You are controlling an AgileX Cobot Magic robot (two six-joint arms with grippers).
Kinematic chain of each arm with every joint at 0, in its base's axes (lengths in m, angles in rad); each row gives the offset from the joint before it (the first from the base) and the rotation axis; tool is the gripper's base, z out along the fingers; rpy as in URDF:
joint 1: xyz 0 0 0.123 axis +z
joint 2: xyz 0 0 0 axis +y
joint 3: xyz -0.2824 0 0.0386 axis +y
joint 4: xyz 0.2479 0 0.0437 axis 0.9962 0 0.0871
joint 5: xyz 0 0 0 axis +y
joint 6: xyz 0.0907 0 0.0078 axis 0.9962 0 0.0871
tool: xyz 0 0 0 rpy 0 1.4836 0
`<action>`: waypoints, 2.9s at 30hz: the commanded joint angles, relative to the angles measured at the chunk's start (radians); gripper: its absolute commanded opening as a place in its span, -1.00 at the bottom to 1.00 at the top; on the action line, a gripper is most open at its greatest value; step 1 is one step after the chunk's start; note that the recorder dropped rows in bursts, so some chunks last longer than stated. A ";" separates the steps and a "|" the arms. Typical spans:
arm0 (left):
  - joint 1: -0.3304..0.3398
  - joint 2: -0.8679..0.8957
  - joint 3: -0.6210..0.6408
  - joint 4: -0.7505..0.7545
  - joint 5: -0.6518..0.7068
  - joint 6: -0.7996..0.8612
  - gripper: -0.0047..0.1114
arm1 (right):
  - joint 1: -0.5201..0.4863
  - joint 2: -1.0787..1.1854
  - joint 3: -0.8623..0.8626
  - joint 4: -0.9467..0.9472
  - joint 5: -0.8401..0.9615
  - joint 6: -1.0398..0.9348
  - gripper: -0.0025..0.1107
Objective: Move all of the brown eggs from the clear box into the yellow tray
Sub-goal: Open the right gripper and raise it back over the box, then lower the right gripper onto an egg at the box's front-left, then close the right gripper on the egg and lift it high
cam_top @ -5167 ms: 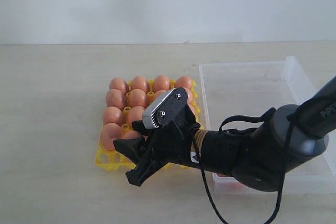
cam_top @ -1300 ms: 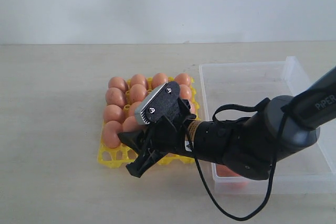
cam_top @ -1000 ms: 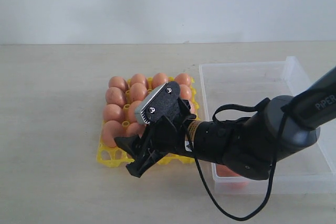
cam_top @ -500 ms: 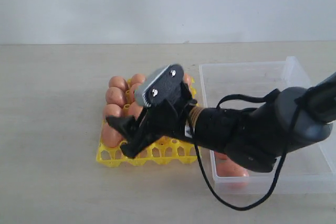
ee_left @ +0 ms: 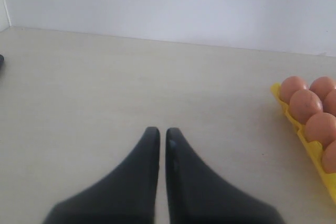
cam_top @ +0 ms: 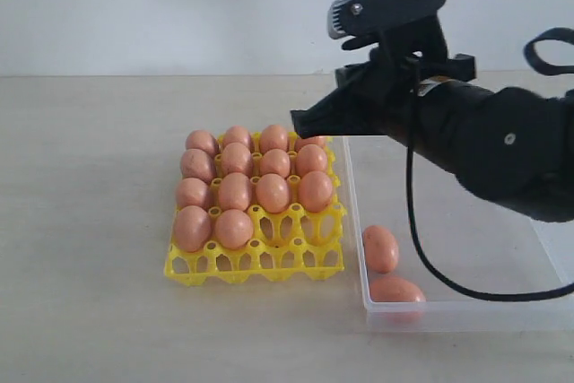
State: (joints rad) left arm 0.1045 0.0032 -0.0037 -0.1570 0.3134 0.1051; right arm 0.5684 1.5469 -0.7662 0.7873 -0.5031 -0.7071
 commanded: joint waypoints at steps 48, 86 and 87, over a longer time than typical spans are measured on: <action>0.001 -0.003 0.004 -0.001 0.000 0.004 -0.85 | -0.488 0.252 -0.052 0.254 1.035 -0.219 -0.01; 0.001 -0.003 0.004 -0.001 0.000 0.004 -0.85 | -0.490 -0.136 -0.195 -0.349 -0.030 0.715 -0.96; 0.001 -0.003 0.004 -0.001 0.000 0.004 -0.85 | -0.490 -0.138 -0.212 -0.509 -0.030 0.822 -0.96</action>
State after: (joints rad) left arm 0.1045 0.0032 -0.0037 -0.1570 0.3134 0.1051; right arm 0.0822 1.4132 -0.9357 0.6447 -0.4939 -0.1858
